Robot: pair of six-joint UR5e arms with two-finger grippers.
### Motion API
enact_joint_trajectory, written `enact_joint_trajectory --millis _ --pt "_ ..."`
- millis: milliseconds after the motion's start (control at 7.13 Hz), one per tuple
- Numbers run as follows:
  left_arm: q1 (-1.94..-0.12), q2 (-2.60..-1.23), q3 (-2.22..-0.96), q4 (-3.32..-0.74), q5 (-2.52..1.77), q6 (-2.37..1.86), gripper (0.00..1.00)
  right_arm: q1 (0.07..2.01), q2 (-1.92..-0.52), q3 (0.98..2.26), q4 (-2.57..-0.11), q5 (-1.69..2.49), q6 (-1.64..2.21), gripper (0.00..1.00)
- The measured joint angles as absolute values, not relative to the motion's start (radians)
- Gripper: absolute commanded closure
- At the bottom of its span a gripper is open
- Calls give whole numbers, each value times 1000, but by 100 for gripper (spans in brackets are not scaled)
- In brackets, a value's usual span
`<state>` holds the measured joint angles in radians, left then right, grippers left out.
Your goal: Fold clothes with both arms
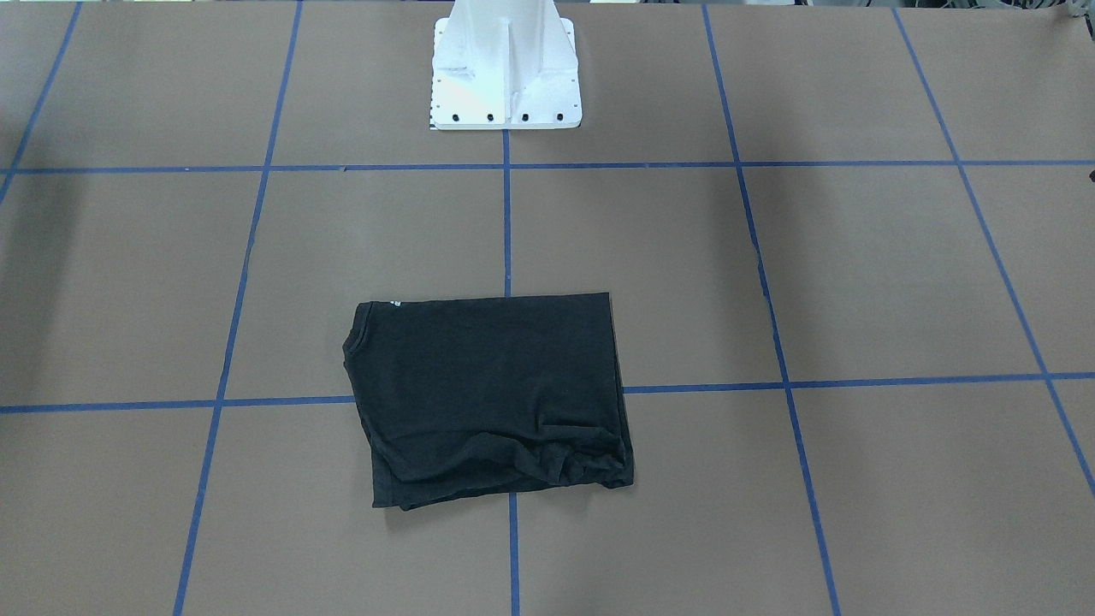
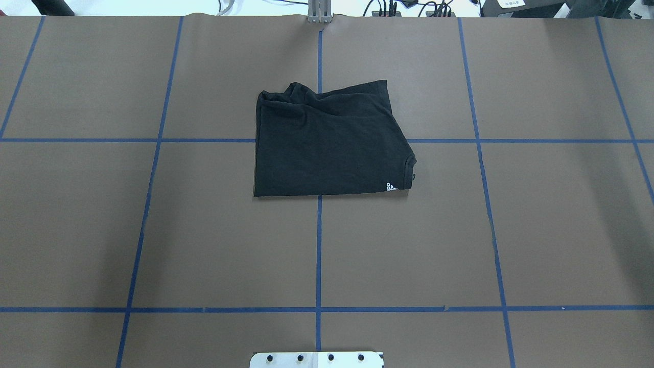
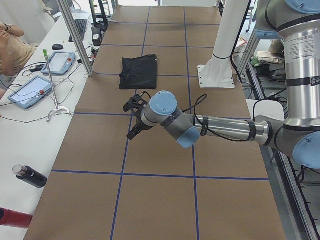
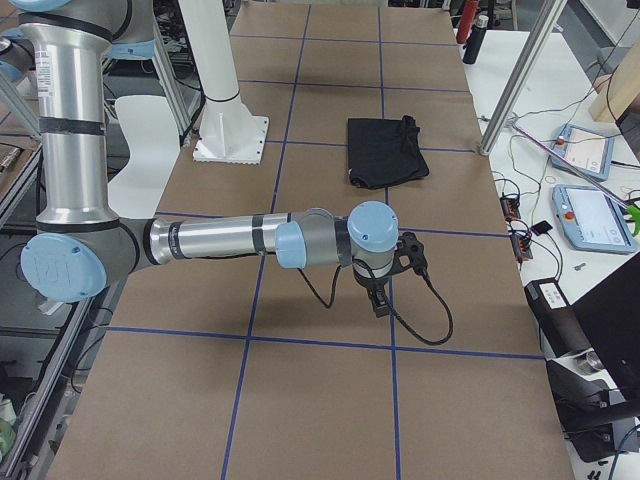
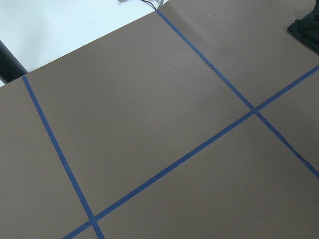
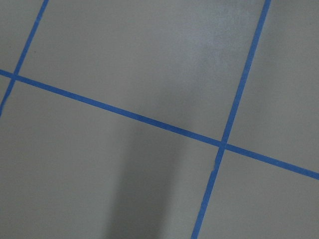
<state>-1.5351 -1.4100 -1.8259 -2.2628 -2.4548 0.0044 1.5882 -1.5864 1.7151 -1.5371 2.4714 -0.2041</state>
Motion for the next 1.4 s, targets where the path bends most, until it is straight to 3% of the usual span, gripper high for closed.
enact_joint_trajectory --millis 1402 --pt "-1530 -1451 -1815 -2264 -2451 5 0 1588 -1590 1725 -1496 2473 -204 0"
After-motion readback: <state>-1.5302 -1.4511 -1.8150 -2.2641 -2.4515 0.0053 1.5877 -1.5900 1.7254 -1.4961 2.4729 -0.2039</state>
